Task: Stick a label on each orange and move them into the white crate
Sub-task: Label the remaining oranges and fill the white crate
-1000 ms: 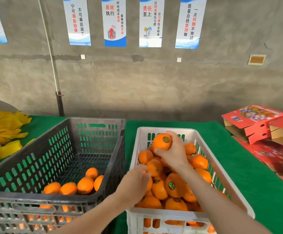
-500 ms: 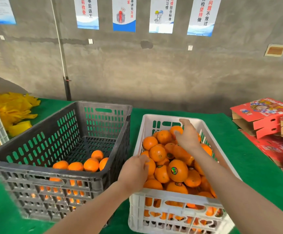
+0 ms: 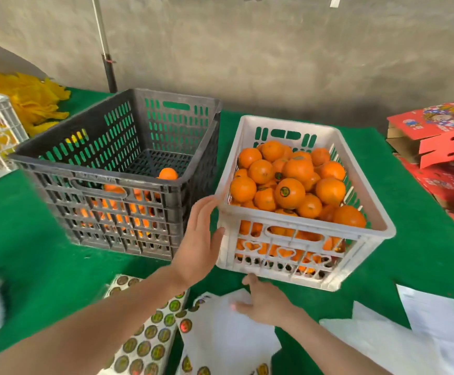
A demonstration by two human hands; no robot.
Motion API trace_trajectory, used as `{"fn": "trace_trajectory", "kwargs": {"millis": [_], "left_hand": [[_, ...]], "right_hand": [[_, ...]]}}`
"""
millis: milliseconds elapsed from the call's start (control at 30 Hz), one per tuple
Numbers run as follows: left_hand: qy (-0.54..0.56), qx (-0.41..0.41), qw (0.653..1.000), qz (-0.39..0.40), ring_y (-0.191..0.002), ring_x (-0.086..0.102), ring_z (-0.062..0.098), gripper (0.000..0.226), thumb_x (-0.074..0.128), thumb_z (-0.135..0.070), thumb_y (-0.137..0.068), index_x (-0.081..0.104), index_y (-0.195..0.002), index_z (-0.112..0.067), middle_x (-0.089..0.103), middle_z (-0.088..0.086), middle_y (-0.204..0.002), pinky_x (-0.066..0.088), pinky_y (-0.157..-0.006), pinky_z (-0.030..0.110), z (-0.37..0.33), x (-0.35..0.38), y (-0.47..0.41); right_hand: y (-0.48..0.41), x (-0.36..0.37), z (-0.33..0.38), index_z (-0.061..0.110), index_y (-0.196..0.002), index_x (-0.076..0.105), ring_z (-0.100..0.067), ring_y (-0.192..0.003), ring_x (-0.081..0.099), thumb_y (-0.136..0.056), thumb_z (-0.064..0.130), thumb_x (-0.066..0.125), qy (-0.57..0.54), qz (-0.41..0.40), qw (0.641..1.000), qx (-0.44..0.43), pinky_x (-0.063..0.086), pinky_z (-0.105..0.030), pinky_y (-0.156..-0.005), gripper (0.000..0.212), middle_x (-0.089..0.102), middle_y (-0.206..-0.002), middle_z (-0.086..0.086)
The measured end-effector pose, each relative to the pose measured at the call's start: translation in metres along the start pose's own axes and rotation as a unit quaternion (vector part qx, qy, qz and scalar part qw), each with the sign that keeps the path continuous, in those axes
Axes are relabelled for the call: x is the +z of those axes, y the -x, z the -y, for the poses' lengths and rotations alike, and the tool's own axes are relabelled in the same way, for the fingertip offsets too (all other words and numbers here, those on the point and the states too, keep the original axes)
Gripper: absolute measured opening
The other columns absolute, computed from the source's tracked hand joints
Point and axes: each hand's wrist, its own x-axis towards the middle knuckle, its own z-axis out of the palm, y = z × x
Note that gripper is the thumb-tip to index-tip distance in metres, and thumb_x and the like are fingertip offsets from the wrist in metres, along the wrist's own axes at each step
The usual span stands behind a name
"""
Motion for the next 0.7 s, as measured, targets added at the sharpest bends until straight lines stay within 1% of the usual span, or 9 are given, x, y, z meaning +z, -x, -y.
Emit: {"fn": "trace_trajectory", "kwargs": {"millis": [67,133,167,300,367,467,533,633,700], "left_hand": [[-0.004,-0.070,0.997,0.039,-0.125,0.041,0.015,0.048,0.056,0.002,-0.090,0.039,-0.136,0.001,0.042,0.010,-0.134,0.033,-0.110,0.025,0.011,0.002,0.026],[-0.015,-0.187,0.975,0.123,-0.122,0.048,0.018,0.049,0.058,-0.006,-0.092,0.041,-0.138,-0.005,0.049,0.009,-0.133,0.039,-0.105,0.026,0.022,0.004,0.046],[-0.016,-0.246,0.954,0.171,-0.120,0.051,0.017,0.052,0.059,-0.012,-0.092,0.040,-0.139,-0.008,0.051,0.008,-0.133,0.040,-0.102,0.023,0.027,0.003,0.053],[0.031,-0.385,0.866,0.317,-0.101,0.063,0.011,0.050,0.063,-0.021,-0.090,0.047,-0.137,-0.010,0.064,0.007,-0.121,0.045,-0.088,0.020,0.035,-0.006,0.060],[0.076,-0.409,0.843,0.342,-0.086,0.068,0.008,0.038,0.064,-0.018,-0.089,0.059,-0.126,-0.011,0.071,0.004,-0.105,0.048,-0.077,0.018,0.033,-0.008,0.060],[0.142,-0.446,0.811,0.351,-0.095,0.065,0.014,0.016,0.067,-0.017,-0.088,0.069,-0.104,-0.020,0.070,-0.001,-0.102,0.051,-0.081,0.022,0.025,-0.008,0.057],[0.206,-0.490,0.775,0.342,-0.104,0.063,0.022,0.014,0.068,-0.015,-0.087,0.067,-0.101,-0.015,0.070,0.006,-0.106,0.049,-0.091,0.033,0.019,-0.006,0.054],[0.289,-0.537,0.731,0.306,-0.089,0.069,0.028,0.017,0.065,-0.009,-0.087,0.065,-0.102,-0.002,0.073,0.014,-0.095,0.052,-0.091,0.042,0.015,-0.004,0.052],[0.282,-0.538,0.746,0.272,-0.086,0.068,0.027,0.019,0.067,-0.006,-0.085,0.066,-0.103,0.000,0.073,0.014,-0.094,0.051,-0.094,0.043,0.012,-0.002,0.052]], "right_hand": [[-0.006,0.011,0.002,0.018,-0.139,0.031,-0.014,-0.093,0.058,-0.086,0.033,0.063,-0.083,-0.021,0.996,0.002,0.046,-0.025,-0.075,0.063,0.060,-0.106,-0.002],[-0.007,0.012,0.008,0.021,-0.136,0.036,-0.008,-0.063,0.051,-0.086,0.010,0.059,-0.174,-0.054,0.983,-0.013,0.042,-0.018,-0.057,0.056,0.052,-0.074,0.002],[-0.007,0.009,0.009,0.022,-0.134,0.039,-0.008,-0.058,0.046,-0.086,0.003,0.055,-0.201,-0.075,0.976,-0.025,0.039,-0.016,-0.053,0.054,0.048,-0.070,0.001],[0.001,-0.013,0.007,0.021,-0.125,0.045,-0.011,-0.075,0.046,-0.087,0.000,0.058,-0.213,-0.141,0.963,-0.084,0.039,-0.012,-0.061,0.046,0.053,-0.100,0.000],[0.008,-0.022,0.001,0.020,-0.123,0.047,-0.016,-0.082,0.051,-0.088,0.000,0.058,-0.221,-0.168,0.956,-0.093,0.043,-0.020,-0.072,0.042,0.055,-0.100,-0.002],[0.018,-0.031,-0.005,0.025,-0.112,0.050,-0.023,-0.091,0.055,-0.087,-0.001,0.059,-0.246,-0.197,0.944,-0.099,0.046,-0.027,-0.080,0.038,0.056,-0.102,0.005],[0.023,-0.033,-0.007,0.023,-0.110,0.052,-0.026,-0.095,0.057,-0.086,-0.002,0.059,-0.256,-0.207,0.940,-0.095,0.048,-0.034,-0.086,0.035,0.059,-0.104,-0.005],[0.026,-0.035,-0.015,0.024,-0.099,0.053,-0.023,-0.090,0.058,-0.086,-0.004,0.059,-0.275,-0.225,0.931,-0.084,0.047,-0.026,-0.078,0.031,0.060,-0.098,0.001],[0.030,-0.032,-0.019,0.020,-0.099,0.054,-0.022,-0.090,0.055,-0.086,-0.002,0.060,-0.225,-0.240,0.942,-0.072,0.042,-0.017,-0.074,0.027,0.057,-0.094,0.004]]}}
